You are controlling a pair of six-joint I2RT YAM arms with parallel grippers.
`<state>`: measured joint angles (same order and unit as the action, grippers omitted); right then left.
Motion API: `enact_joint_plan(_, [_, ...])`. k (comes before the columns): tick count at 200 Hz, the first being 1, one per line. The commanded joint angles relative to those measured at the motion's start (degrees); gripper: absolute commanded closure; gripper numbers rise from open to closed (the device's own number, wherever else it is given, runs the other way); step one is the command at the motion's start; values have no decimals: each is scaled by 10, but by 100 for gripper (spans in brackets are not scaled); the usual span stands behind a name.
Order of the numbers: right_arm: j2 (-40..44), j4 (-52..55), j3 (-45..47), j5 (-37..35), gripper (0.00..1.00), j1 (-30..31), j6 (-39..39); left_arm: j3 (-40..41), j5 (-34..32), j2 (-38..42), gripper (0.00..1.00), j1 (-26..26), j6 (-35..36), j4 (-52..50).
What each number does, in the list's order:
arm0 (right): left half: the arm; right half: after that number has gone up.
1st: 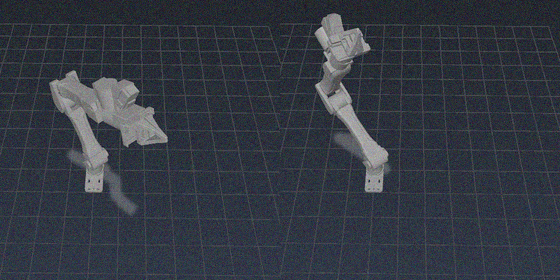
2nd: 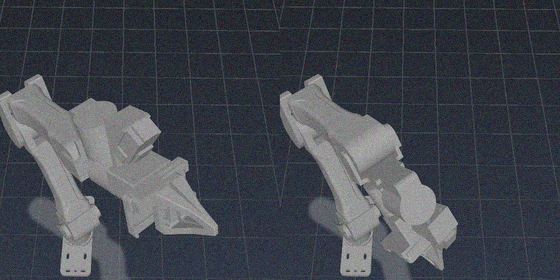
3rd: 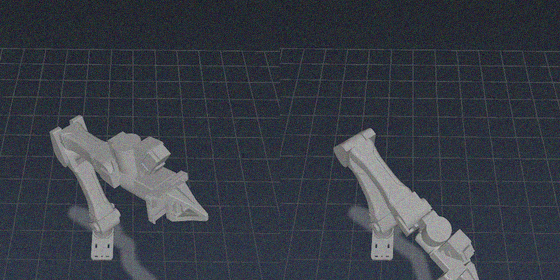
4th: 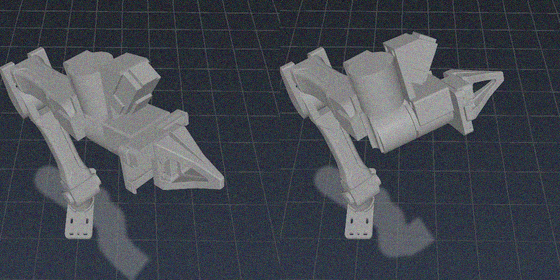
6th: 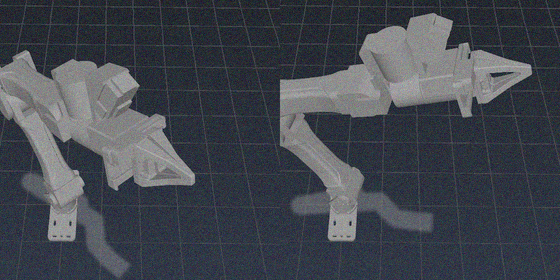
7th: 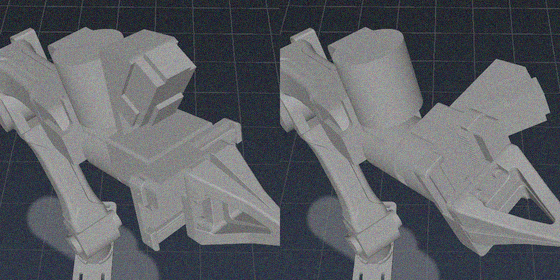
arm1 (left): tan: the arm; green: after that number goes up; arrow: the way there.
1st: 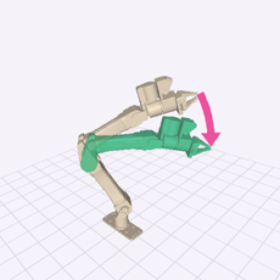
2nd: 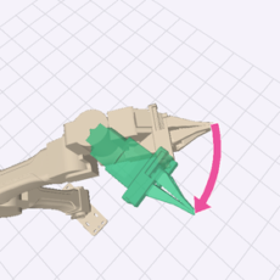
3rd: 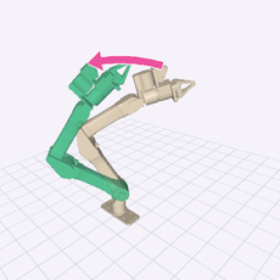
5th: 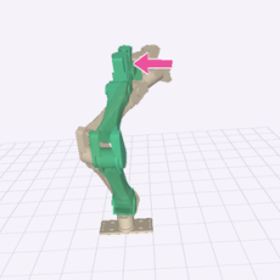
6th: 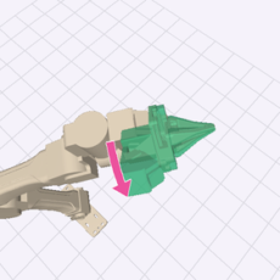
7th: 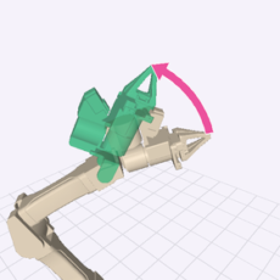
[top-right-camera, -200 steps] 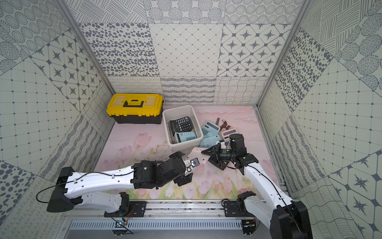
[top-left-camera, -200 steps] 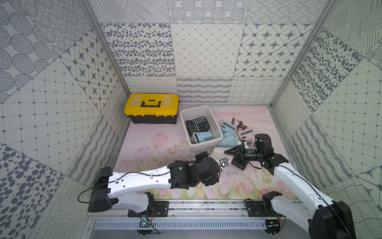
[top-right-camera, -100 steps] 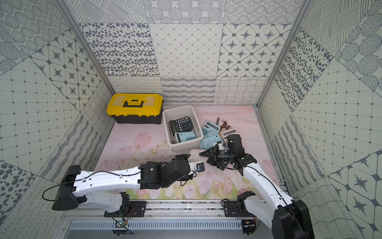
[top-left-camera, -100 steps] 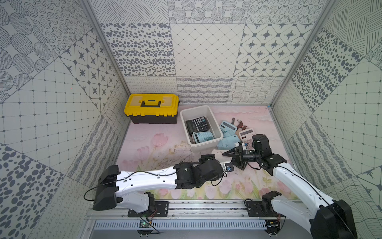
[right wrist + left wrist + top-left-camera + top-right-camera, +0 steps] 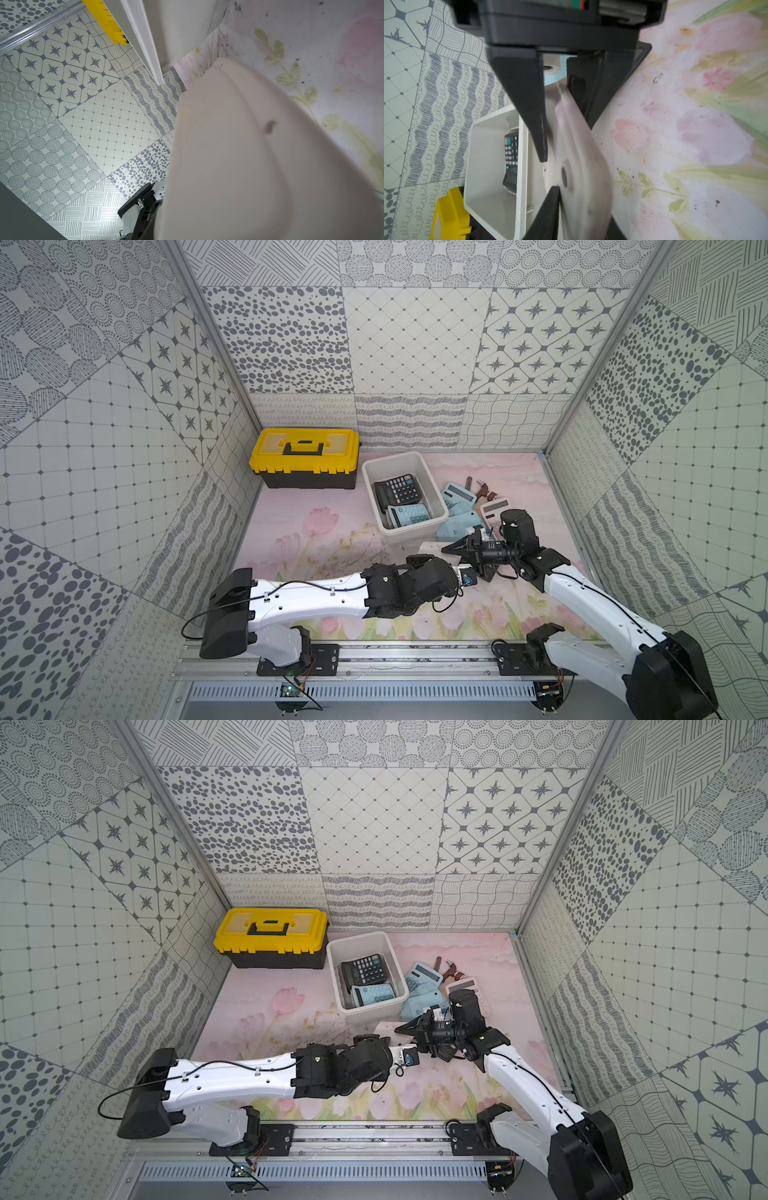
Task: Put the calculator in the storage box
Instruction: Pick up the calculator at the center of the board.
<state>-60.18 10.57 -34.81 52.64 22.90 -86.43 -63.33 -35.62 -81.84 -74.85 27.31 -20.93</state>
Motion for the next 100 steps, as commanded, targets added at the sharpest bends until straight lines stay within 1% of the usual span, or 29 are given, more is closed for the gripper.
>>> enact_joint_plan(1, [4,-49,-18,-4,100,11,-8,-10,-8,1,81,-3,-9,10])
enact_joint_plan(34, [4,-72,-7,-8,100,12,-18,-14,-13,2,89,-3,-16,12])
enact_joint_plan(54, [4,-77,-6,-10,96,12,-19,-16,-19,2,94,-3,-24,14])
enact_joint_plan(62, [4,-77,-6,-13,89,12,-18,-17,-21,3,95,-3,-28,15])
enact_joint_plan(72, [7,-77,-4,-17,79,11,-18,-18,-24,4,97,-3,-33,16])
enact_joint_plan(82, [9,-78,-2,-21,71,9,-17,-19,-29,6,98,-2,-38,15])
enact_joint_plan(100, [17,-82,7,-26,63,-2,-20,-19,-35,13,100,-1,-45,17])
